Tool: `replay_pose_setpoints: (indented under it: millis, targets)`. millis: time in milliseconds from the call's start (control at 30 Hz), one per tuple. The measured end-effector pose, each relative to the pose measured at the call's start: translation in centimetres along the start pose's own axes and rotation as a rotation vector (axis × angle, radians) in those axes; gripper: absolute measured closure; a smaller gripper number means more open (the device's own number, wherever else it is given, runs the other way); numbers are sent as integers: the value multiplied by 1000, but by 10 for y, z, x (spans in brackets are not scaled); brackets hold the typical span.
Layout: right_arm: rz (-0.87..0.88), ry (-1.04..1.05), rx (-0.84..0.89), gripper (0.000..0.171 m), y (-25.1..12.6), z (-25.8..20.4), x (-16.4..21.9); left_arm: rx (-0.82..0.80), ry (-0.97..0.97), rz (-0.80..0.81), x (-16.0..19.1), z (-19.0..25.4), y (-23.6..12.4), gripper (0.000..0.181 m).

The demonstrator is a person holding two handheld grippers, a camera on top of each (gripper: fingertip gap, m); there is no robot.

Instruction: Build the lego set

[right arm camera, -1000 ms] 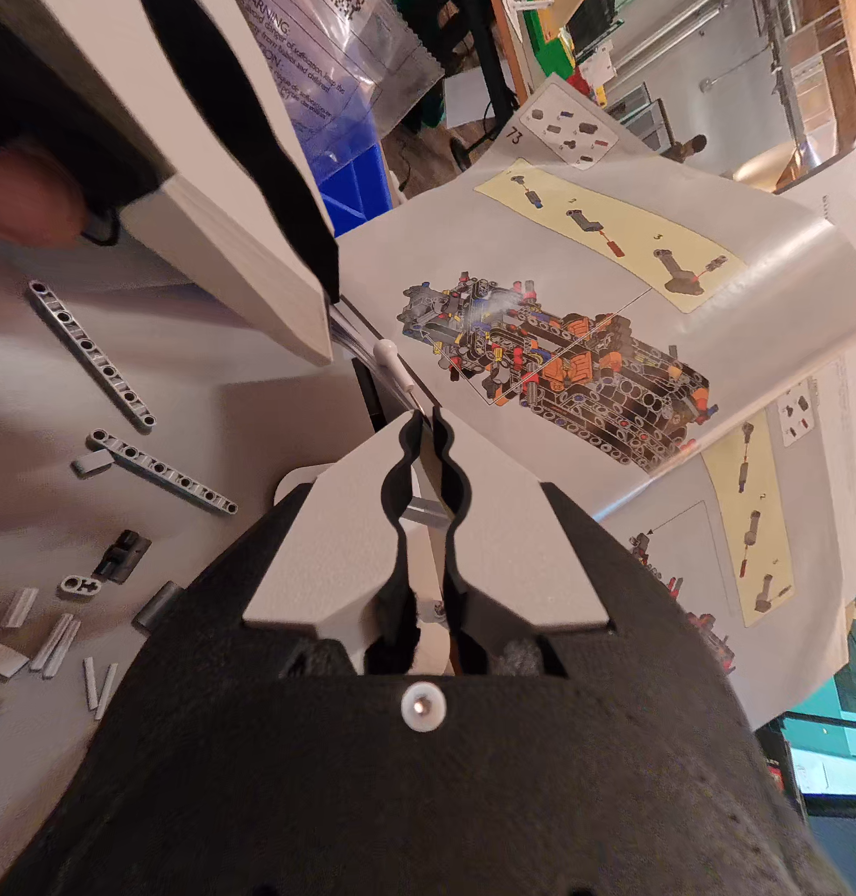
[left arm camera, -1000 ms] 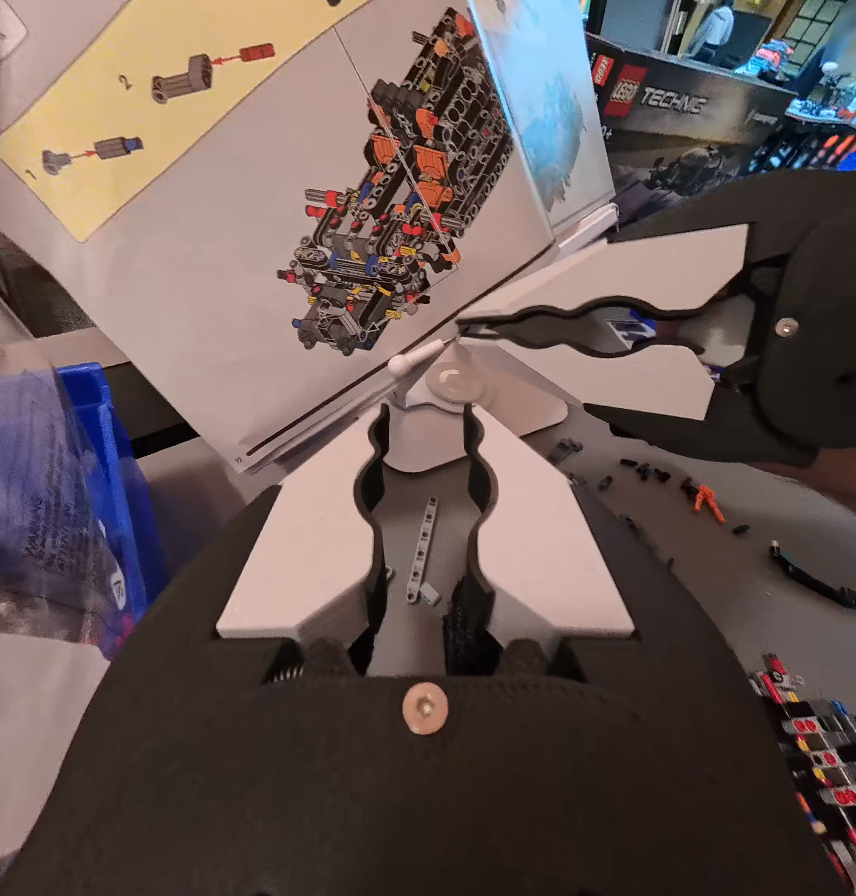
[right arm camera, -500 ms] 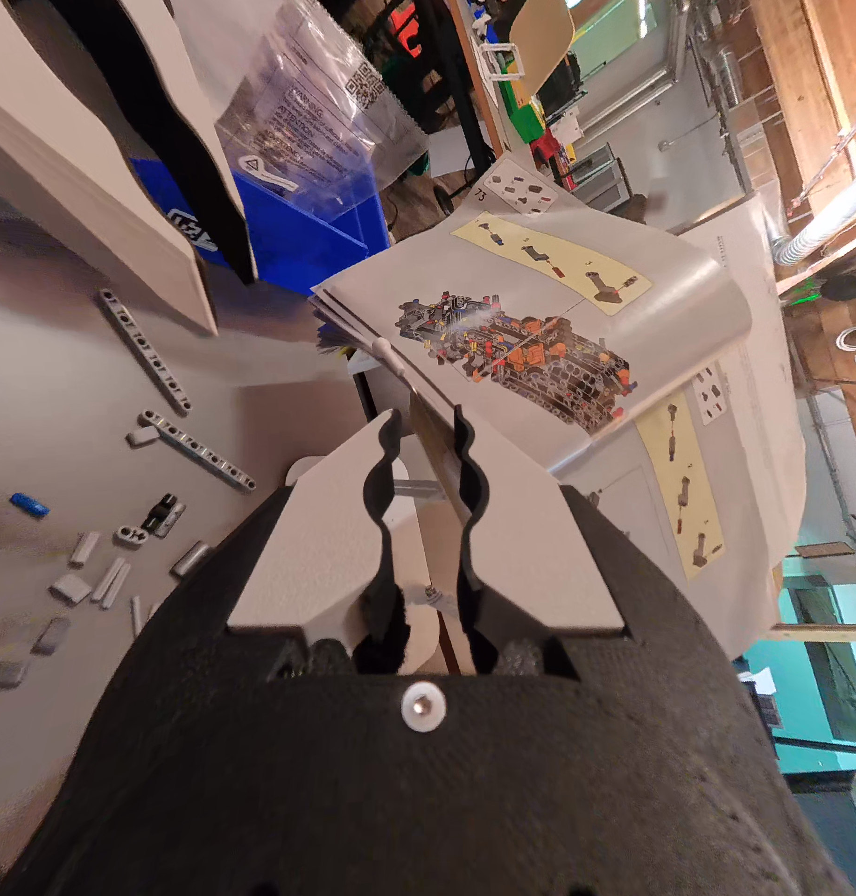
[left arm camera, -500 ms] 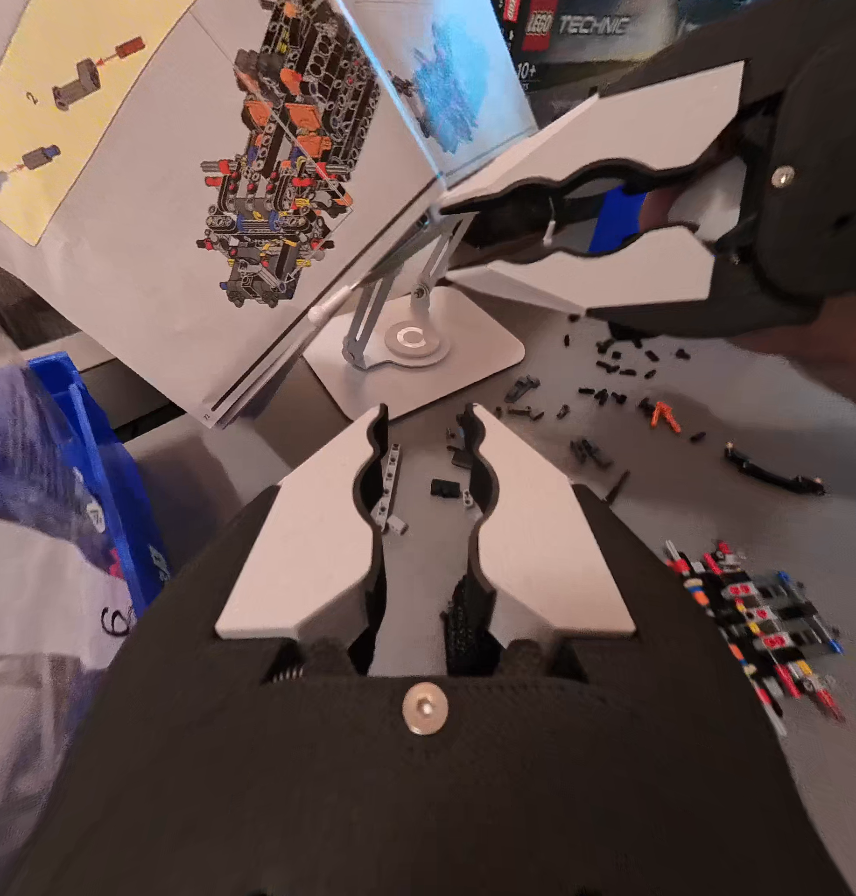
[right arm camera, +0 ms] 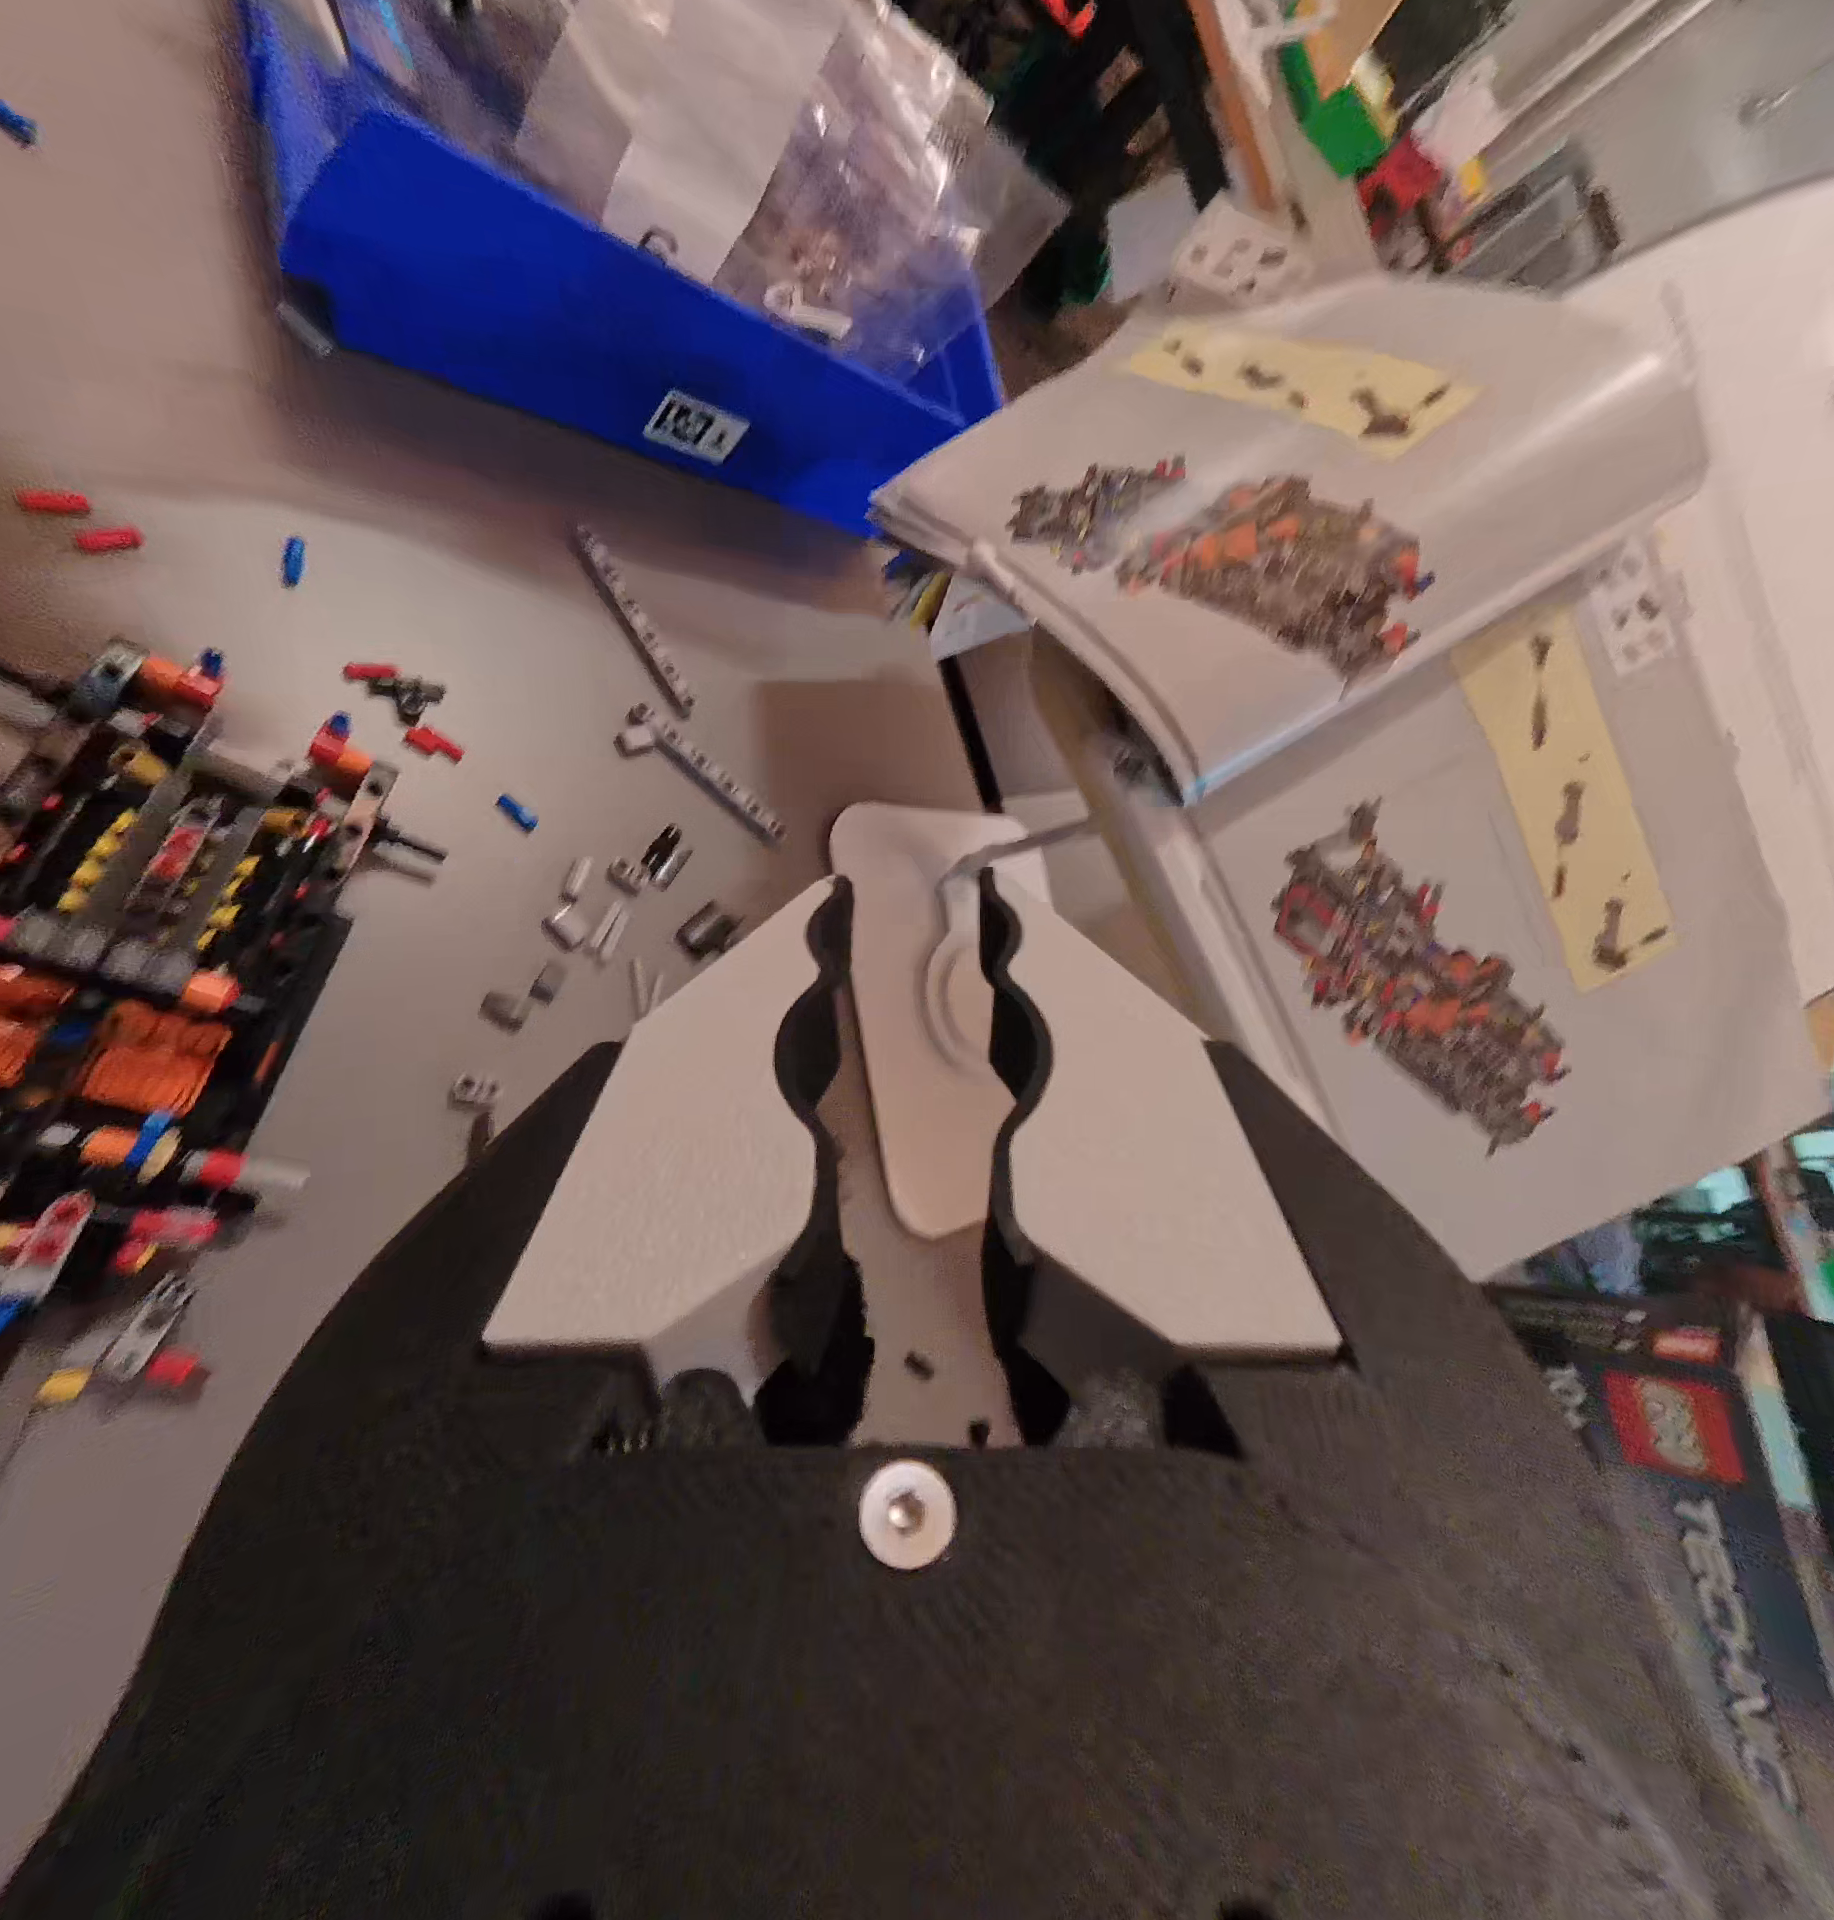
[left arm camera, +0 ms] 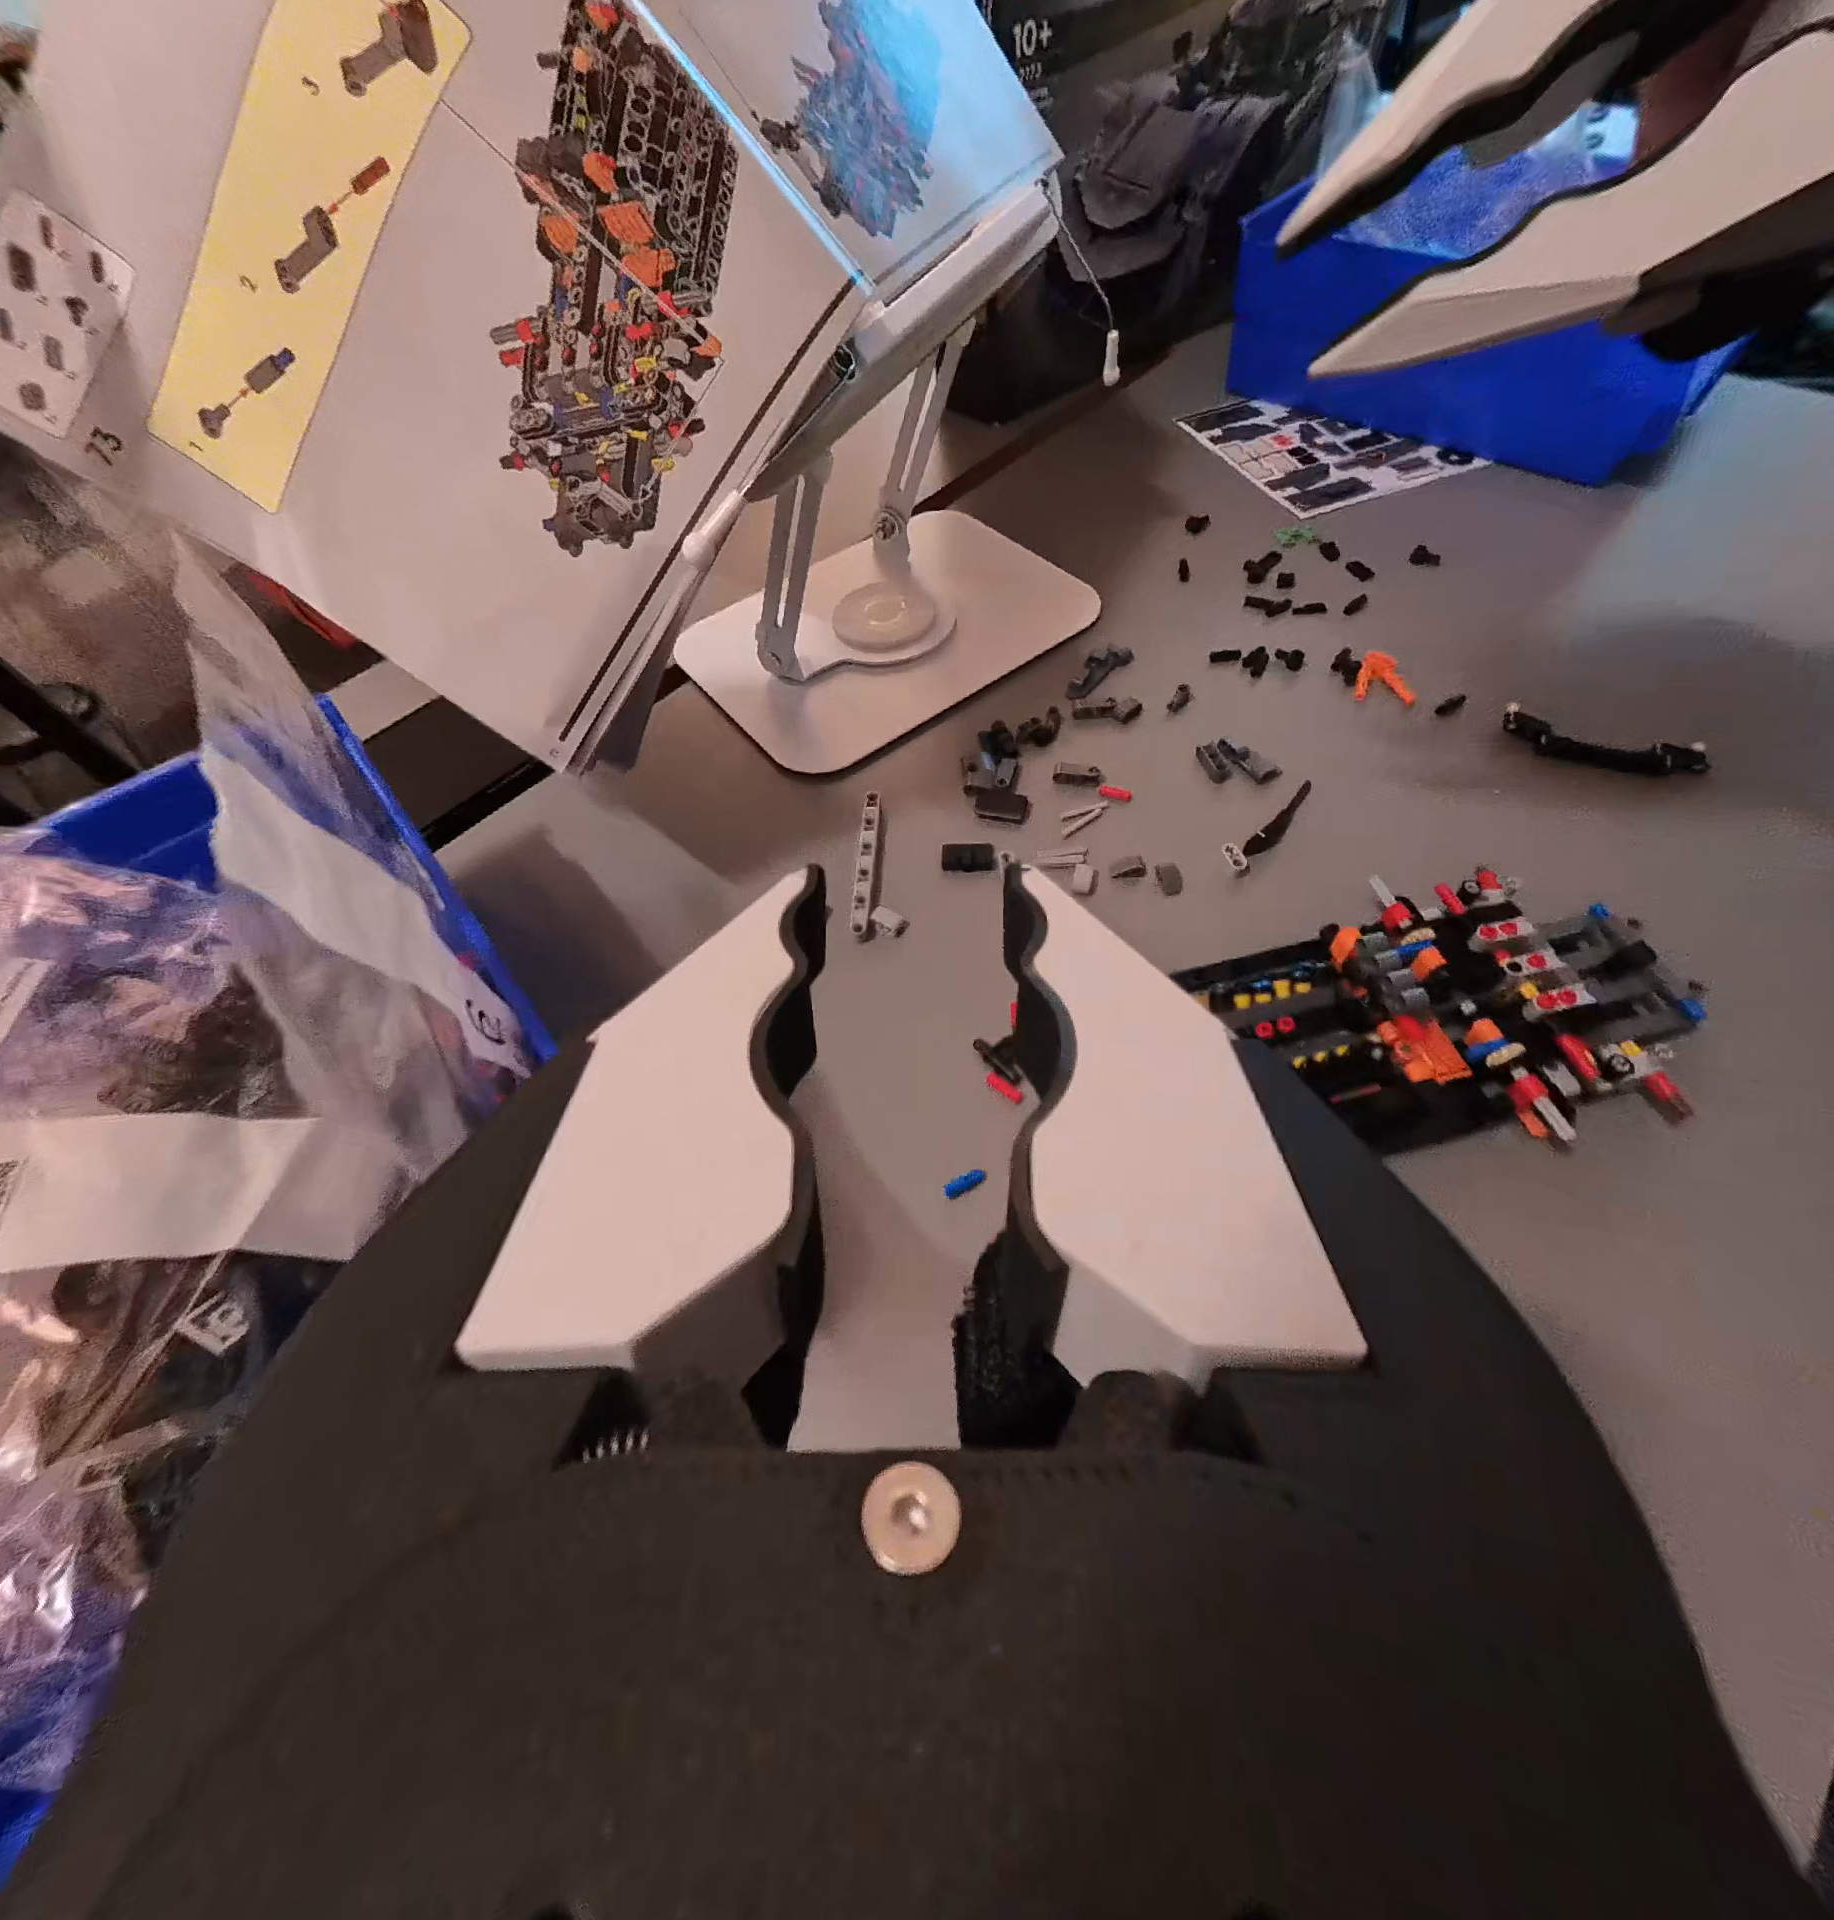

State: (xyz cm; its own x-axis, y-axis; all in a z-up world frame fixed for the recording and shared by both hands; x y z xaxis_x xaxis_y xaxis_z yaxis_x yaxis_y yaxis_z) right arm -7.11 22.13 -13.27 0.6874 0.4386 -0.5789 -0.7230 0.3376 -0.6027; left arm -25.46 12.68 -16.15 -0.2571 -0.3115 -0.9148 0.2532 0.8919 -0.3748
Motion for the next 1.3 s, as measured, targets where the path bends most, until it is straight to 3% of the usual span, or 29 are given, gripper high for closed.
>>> replay_pose_setpoints:
  millis: [133,267,500,700,833,1100,1300]
  targets:
    - [-48,150,-79,160,-25,-12,48,20,8,-11,13,6,-17,152]
    - [-87,321,-153,171,-41,-27,110,66,-43,-79,35,21,-15,170]
    - [-165,523,-184,157,-15,-44,197,78,-100,-93,51,51,-5,171]
    - [-192,516,-229,148,5,-54,225,112,-79,-140,59,75,-1,171]
    - [-141,544,-240,151,9,-53,225,115,-75,-159,64,83,-1,171]
    - [-222,594,-230,150,42,-59,235,110,-110,-152,67,86,5,170]
    - [-202,623,-242,164,48,-61,236,114,-120,-142,69,84,9,170]
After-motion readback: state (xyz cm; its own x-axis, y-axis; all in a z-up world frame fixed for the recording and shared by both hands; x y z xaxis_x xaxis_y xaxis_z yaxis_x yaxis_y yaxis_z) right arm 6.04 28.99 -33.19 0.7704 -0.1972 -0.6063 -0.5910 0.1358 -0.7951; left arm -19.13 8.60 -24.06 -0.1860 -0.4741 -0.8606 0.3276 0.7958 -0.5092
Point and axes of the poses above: each gripper's, where its closed fingertips meet, y out along the fingers, x out of its underside, z = x × y across the jaws, the point moved 2 cm from there along -y, back along the fingers, and after that the axes turned 10 degrees about -x, right-handed, at the moved point
